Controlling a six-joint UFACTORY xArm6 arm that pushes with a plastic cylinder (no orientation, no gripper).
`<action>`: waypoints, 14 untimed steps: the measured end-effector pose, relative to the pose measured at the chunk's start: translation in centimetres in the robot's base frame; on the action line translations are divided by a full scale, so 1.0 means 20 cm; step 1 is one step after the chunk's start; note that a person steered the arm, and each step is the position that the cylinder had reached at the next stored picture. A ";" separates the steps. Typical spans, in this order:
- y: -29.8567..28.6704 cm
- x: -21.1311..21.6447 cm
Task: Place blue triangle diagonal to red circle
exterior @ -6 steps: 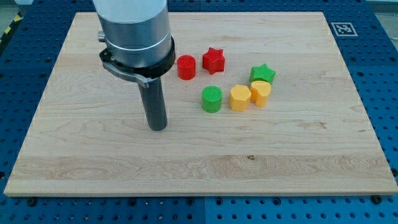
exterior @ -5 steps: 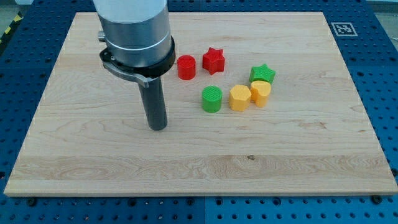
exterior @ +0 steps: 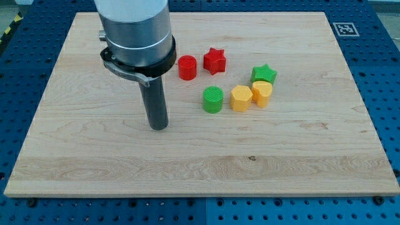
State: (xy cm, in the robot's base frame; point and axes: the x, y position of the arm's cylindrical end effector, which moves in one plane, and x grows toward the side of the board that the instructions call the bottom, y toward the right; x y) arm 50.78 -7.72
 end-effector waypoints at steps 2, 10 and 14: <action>-0.28 -0.11; -0.26 -1.15; -0.23 -1.05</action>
State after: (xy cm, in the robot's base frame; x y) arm 29.86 -12.26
